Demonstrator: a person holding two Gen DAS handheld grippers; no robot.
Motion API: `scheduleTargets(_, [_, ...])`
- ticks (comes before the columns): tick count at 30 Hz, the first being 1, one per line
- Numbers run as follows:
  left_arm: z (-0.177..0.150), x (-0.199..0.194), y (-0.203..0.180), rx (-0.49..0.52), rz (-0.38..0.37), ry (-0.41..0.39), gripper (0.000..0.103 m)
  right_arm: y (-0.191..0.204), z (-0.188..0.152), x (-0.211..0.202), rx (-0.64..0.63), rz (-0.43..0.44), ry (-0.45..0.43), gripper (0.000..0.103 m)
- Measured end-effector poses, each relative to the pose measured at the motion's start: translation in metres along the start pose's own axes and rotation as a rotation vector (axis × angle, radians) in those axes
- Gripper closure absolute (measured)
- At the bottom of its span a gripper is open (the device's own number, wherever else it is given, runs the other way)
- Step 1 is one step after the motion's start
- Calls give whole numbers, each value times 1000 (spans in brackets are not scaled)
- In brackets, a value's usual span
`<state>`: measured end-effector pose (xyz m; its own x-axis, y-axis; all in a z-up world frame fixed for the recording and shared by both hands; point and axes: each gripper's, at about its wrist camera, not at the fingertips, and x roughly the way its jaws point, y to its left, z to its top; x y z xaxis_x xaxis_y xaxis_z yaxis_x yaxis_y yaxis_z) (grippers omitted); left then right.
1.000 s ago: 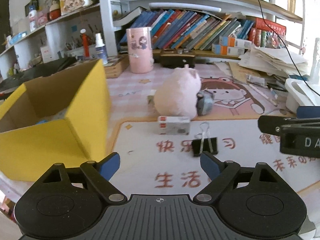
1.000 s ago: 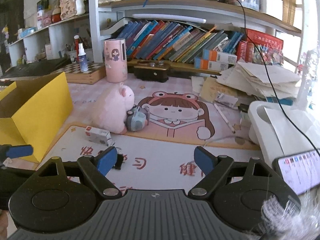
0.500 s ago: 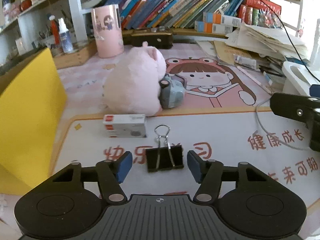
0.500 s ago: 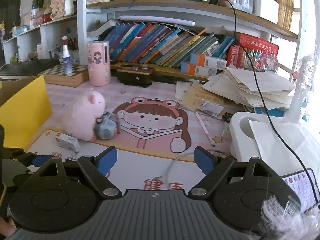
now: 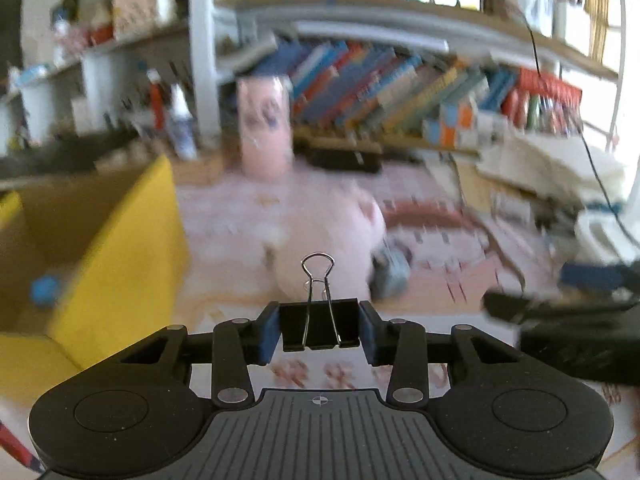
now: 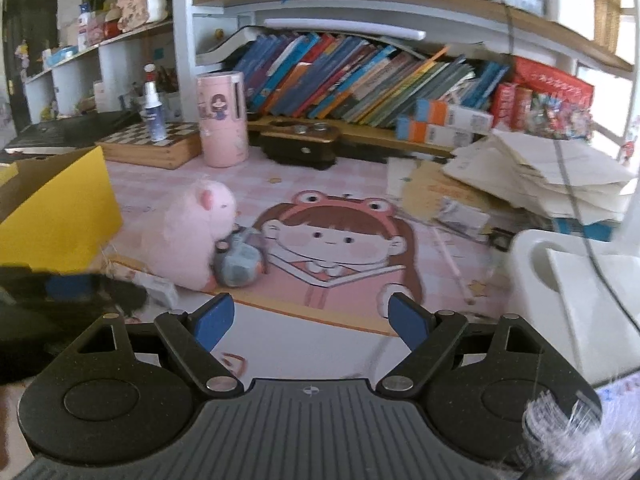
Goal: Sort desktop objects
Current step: 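Close the left gripper on the binder clip and lift it, then close the right gripper on the white medicine box while the left gripper holds the clip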
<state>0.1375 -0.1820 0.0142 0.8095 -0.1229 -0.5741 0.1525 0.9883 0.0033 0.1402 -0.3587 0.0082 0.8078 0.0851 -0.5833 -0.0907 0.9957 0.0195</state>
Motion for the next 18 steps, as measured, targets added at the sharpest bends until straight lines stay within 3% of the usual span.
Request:
scheduleTargets(5, [17, -27, 17, -14, 79, -107, 64, 17, 7, 20, -23, 81, 30, 20])
scheduleTargets(8, [22, -39, 29, -47, 136, -140, 64, 33, 8, 35, -68, 149, 70, 27])
scheduleTargets(13, [21, -56, 49, -91, 233, -163, 64, 60, 6, 58, -173, 257, 103, 29])
scheduleTargets(18, [16, -71, 63, -132, 304, -157, 64, 78, 2, 83, -253, 306, 111, 29])
